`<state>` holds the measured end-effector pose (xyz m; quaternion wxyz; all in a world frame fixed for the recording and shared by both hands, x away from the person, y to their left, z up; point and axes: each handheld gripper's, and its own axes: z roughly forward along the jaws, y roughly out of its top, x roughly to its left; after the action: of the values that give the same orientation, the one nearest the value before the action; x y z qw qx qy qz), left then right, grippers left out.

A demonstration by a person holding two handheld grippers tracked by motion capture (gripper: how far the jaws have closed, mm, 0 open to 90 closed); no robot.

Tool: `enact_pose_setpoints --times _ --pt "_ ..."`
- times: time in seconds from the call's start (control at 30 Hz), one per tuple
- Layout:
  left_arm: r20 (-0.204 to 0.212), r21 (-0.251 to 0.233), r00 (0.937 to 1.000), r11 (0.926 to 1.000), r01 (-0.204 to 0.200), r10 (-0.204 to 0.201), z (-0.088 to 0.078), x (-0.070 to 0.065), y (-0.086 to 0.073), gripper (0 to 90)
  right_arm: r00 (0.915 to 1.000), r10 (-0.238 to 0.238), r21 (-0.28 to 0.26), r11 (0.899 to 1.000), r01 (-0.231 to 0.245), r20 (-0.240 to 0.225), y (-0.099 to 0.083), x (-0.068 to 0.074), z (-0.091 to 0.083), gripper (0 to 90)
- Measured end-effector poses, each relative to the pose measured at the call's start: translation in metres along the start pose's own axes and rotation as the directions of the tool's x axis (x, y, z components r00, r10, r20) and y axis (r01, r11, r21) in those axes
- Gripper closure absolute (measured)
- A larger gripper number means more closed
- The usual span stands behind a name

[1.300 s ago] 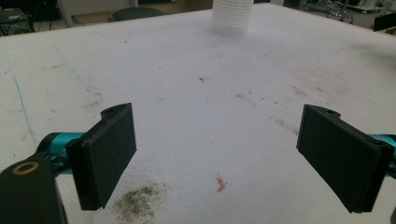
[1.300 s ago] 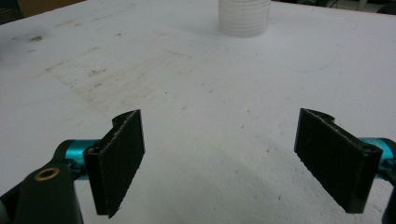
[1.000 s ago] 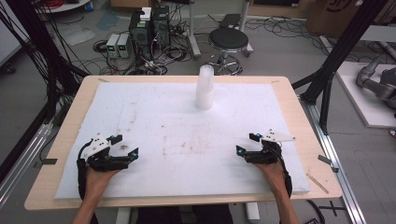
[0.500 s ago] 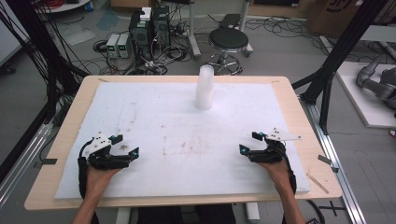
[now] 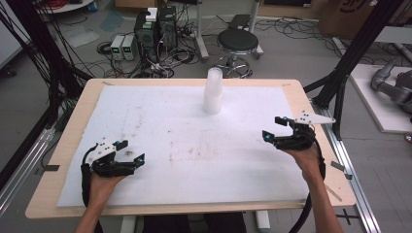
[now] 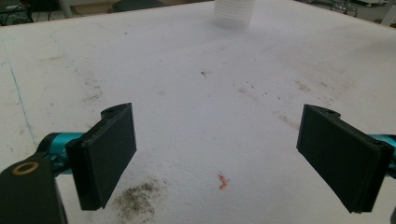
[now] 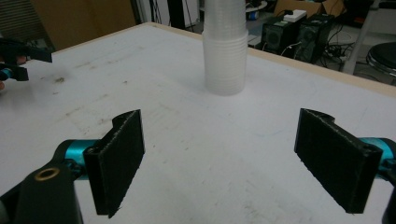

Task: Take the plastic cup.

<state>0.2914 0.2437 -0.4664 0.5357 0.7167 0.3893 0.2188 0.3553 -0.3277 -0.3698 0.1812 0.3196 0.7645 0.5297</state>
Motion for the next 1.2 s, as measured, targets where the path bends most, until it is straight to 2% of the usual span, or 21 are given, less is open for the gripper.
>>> enact_pose_setpoints --times 0.17,0.43,0.57,0.87,0.93,1.0,1.07,1.2 --pt "0.003 0.002 1.0000 1.0000 0.000 0.000 0.000 0.000 0.000 11.8 0.9998 -0.019 0.036 0.999 0.018 0.009 0.022 -0.012 -0.002 15.6" --pt "0.002 0.008 1.0000 1.0000 0.003 -0.003 0.001 0.000 0.000 11.8 0.9993 -0.037 0.048 0.998 0.036 0.010 0.045 -0.026 0.004 15.5" --pt "0.003 0.012 1.0000 0.9999 0.005 -0.005 0.001 0.001 0.000 11.8 0.9983 -0.057 0.036 0.998 0.057 -0.008 0.061 -0.033 0.017 15.5" --pt "0.005 0.013 1.0000 0.9999 0.002 -0.002 0.001 0.001 0.001 11.8 0.9965 -0.072 0.002 0.997 0.072 -0.042 0.084 -0.050 0.039 15.6" --pt "0.007 0.014 1.0000 0.9999 0.001 -0.001 0.001 0.001 0.001 11.8 0.9960 -0.069 -0.008 0.998 0.069 -0.057 0.089 -0.054 0.044 15.5" --pt "0.005 0.013 1.0000 0.9999 0.003 -0.003 0.001 0.001 0.001 11.8 0.9964 -0.068 -0.003 0.998 0.068 -0.051 0.095 -0.058 0.049 15.5" --pt "0.006 0.016 1.0000 0.9999 0.006 -0.006 0.002 0.001 0.001 11.8 0.9951 -0.066 -0.018 0.998 0.065 -0.073 0.100 -0.061 0.054 15.5" --pt "0.006 0.018 1.0000 0.9998 0.005 -0.005 0.002 0.001 0.001 11.8 0.9936 -0.074 0.003 0.997 0.075 -0.085 0.108 -0.066 0.065 13.9"
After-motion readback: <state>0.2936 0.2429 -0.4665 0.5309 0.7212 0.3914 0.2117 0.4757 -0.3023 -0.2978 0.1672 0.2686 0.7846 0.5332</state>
